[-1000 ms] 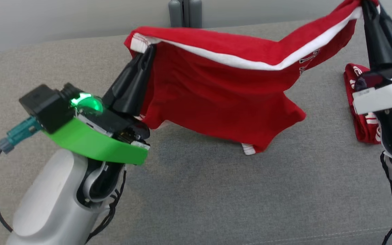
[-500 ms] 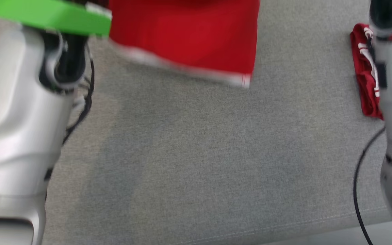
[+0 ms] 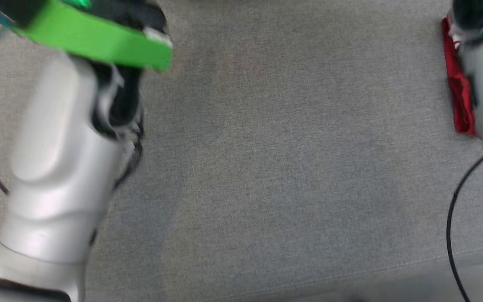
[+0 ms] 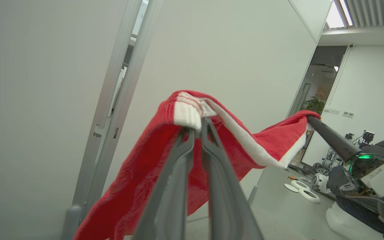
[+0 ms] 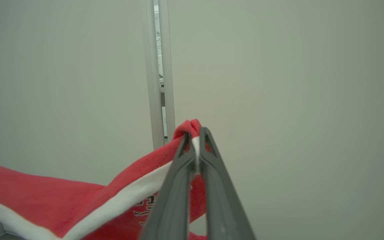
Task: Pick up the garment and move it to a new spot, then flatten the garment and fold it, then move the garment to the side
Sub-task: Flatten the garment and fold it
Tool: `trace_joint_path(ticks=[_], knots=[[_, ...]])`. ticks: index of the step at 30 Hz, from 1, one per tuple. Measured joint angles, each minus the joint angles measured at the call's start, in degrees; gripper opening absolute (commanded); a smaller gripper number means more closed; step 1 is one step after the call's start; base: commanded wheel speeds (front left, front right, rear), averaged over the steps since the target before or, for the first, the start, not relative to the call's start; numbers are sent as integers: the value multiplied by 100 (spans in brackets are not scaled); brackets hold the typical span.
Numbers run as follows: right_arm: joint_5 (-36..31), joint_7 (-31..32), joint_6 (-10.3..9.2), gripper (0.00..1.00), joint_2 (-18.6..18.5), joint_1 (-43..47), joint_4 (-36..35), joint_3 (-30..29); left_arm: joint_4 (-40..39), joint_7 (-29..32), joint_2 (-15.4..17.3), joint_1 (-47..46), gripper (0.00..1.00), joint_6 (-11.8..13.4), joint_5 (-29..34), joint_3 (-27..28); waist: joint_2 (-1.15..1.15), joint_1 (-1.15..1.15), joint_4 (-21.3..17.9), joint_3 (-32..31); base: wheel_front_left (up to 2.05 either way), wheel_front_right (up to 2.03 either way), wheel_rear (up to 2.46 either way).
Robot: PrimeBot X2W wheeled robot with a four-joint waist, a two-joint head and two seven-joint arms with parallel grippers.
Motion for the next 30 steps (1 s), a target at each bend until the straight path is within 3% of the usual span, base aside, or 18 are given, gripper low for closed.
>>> trace_joint_path(ticks=[7, 15, 22, 30], knots=[[560, 506, 0, 0, -292, 1980, 68, 397, 608, 1, 26, 1435, 0, 0, -133, -775, 0, 0, 48, -99, 0, 0, 0], [947, 1349, 0, 0, -543, 3849, -726, -110, 481, 1, 332, 2562, 0, 0, -367, -1306, 0, -1, 69, -465, 0, 0, 0], [766, 3012, 0, 0, -619, 5398, -1926, -657, 598, 1, 715, 3165, 0, 0, -463, -1764, 0, -1, 99, -890, 0, 0, 0], [424, 4729, 1, 0, -292, 6816, -2765, -1210, 721, 152, 1067, 3704, 0, 0, -587, -2338, 0, -1, 174, -1332, 0, 0, 0]])
